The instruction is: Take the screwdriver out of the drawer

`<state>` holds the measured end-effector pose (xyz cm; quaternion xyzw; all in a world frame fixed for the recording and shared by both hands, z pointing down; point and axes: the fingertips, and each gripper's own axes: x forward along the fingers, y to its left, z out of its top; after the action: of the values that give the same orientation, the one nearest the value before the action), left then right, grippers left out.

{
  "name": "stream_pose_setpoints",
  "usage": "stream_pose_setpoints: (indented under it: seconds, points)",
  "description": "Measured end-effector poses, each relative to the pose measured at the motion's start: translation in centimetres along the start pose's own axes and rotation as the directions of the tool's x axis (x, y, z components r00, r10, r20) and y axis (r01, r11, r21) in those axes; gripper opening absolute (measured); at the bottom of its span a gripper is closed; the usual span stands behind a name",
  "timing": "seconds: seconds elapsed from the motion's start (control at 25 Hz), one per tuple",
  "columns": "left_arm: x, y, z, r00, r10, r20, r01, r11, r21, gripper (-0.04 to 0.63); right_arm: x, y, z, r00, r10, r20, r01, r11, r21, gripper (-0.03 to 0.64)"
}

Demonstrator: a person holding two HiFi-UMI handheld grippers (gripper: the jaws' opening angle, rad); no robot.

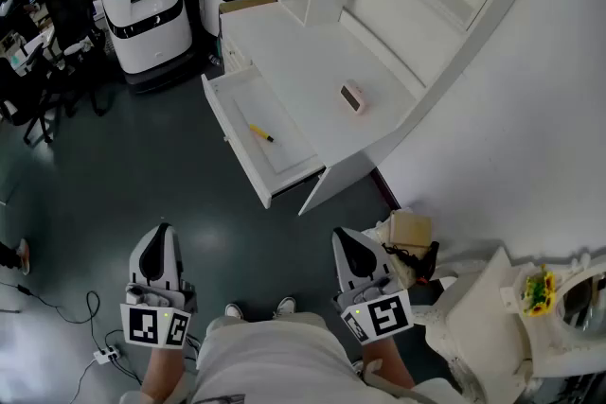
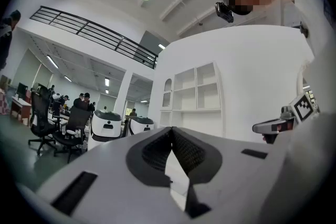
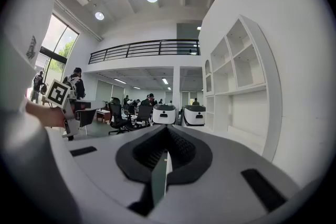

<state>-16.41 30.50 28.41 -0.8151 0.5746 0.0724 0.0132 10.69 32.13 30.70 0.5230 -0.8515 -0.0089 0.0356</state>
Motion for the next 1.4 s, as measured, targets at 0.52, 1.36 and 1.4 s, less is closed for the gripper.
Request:
stream_pose_setpoints:
  seconds: [0.52, 1.36, 1.4]
  points:
    - [-1.1, -1.2, -0.8, 0.999, 0.026, -0.026, -0.027, 1.0, -0.013, 0.015, -0.6, 0.5, -0.5, 0.997, 0.078, -0.004, -0.078, 0.997, 0.023, 0.009]
    - [1.3, -0.6, -6.0, 0.984, 0.136, -0.117, -0.142, 0.988, -0.052, 0.015, 5.6, -3.1, -6.4, 0.965, 0.227, -0.131, -0.23, 0.973, -0.006, 0.376]
    - [2.5, -0.1, -6.3, 0.985, 0.127, -0.116, -0.134, 0.989, -0.058, 0.015, 6.6, -3.2, -6.7, 0.963, 0.228, -0.142, -0.232, 0.973, -0.008, 0.376]
